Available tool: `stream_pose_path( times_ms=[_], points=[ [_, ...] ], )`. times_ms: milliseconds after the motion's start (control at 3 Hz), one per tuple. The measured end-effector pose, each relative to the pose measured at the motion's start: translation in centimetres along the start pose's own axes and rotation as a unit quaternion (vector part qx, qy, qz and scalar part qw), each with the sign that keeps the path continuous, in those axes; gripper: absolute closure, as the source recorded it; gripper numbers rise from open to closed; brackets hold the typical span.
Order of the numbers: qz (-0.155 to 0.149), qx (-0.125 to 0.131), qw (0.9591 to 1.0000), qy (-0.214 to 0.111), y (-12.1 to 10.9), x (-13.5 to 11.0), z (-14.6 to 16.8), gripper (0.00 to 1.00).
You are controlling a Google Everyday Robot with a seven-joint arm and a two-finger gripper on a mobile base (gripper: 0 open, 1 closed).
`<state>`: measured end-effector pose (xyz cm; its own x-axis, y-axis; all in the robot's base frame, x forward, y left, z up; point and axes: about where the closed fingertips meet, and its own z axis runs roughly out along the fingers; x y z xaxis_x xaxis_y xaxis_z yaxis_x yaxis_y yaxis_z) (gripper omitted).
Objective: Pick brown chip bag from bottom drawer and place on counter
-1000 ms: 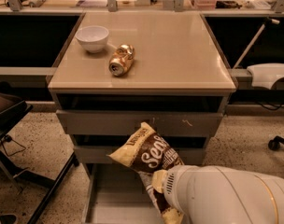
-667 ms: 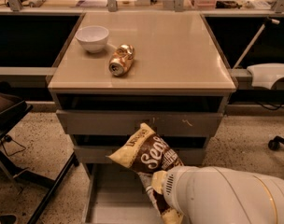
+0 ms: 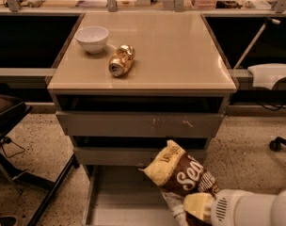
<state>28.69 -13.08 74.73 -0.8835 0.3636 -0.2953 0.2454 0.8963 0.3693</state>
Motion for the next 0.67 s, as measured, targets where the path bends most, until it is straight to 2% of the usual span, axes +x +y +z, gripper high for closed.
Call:
stream_pose_path(
  times_ms=[333,667],
  points=[
    [-0.017,0.008,0.9992,0.036,0.3,3.0,1.3,1.0],
    [-0.029,0.014,0.9979,0.057,0.4,4.9,2.3,1.0]
  ],
)
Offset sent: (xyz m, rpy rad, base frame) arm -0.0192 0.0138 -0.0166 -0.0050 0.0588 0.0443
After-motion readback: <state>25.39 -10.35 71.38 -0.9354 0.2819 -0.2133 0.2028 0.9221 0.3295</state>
